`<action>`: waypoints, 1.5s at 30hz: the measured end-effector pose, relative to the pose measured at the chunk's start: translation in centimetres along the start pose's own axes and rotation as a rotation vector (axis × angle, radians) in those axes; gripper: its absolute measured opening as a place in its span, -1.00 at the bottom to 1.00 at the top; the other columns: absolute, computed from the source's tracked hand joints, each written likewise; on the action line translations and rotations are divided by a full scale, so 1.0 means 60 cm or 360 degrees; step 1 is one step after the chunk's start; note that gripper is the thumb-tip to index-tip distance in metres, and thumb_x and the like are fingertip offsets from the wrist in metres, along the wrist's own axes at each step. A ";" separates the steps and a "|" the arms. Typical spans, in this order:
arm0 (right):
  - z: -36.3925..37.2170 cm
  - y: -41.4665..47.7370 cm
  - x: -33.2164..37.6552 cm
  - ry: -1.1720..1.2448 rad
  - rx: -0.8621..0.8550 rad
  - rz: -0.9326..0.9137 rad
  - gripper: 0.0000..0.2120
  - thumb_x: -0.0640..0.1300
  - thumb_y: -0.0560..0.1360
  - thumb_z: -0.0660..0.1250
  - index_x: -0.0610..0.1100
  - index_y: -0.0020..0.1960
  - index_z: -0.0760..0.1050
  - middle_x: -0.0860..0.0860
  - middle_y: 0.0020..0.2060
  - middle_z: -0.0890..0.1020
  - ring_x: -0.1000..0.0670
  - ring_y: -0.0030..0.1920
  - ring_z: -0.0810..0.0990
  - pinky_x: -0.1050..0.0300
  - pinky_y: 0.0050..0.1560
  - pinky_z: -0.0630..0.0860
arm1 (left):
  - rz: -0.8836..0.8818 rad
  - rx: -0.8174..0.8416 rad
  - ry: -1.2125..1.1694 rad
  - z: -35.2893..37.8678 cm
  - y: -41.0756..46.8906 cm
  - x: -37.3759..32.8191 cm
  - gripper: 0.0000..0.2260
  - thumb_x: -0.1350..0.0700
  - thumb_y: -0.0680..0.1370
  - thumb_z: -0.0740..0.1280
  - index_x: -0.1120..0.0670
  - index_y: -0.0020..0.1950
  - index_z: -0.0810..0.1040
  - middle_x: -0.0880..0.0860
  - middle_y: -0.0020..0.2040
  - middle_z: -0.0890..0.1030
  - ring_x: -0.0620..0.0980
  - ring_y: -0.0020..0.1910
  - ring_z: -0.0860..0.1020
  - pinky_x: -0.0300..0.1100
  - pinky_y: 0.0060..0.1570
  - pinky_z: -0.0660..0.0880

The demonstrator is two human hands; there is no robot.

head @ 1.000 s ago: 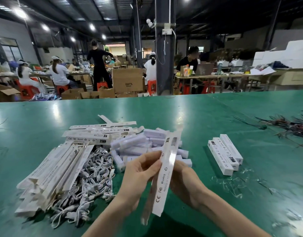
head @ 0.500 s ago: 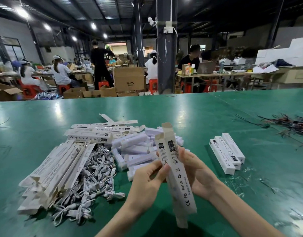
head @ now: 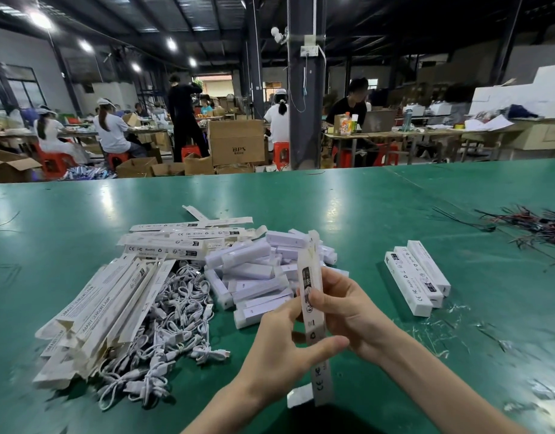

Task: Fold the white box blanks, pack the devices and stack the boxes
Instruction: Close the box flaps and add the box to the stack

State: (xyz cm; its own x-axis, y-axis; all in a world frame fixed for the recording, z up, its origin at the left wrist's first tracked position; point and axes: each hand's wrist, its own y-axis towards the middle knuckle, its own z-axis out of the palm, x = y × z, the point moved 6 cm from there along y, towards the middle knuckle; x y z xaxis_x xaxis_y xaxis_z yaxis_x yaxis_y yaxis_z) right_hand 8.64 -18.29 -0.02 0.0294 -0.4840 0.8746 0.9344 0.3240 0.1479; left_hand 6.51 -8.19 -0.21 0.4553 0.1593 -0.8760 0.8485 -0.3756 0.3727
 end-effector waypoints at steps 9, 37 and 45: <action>-0.014 0.005 -0.005 -0.0443 -0.0261 -0.0118 -0.45 -0.14 0.24 0.54 -0.17 0.19 0.52 -0.17 0.04 0.66 -0.11 -0.01 0.63 0.04 -0.01 0.53 | -0.0016 -0.0129 -0.0023 -0.023 0.011 0.011 -0.79 0.32 0.57 0.32 0.13 0.16 0.58 0.04 -0.02 0.69 -0.02 0.01 0.64 -0.08 0.05 0.58; 0.075 -0.060 0.040 -0.1411 0.0099 -0.1190 -0.35 -0.39 0.51 0.21 0.14 0.43 0.16 0.01 0.35 0.35 -0.14 0.37 0.38 0.01 0.35 0.34 | 0.0936 -0.0735 0.0320 -0.061 -0.022 -0.063 -0.33 0.08 0.50 0.39 -0.10 0.48 0.07 -0.25 0.28 0.52 -0.13 0.02 0.65 -0.11 -0.17 0.64; 0.062 -0.051 0.058 -0.1458 -0.0229 -0.1147 -0.58 -0.02 0.61 0.19 0.26 0.42 0.23 0.14 0.20 0.46 -0.02 0.20 0.51 -0.12 0.13 0.53 | 0.1204 -0.0579 0.0653 -0.043 -0.020 -0.076 -0.41 0.18 0.47 0.39 0.05 0.42 0.20 0.08 0.27 0.48 0.05 0.17 0.58 -0.05 -0.11 0.61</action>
State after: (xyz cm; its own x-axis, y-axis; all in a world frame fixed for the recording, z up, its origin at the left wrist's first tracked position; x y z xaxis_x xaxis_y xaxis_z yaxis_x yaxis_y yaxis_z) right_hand 4.54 -17.93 4.28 -0.7341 0.2668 0.6244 0.6642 0.0910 0.7420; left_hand 4.12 -6.14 4.12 0.9219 0.3252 -0.2105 0.2883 -0.2130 0.9335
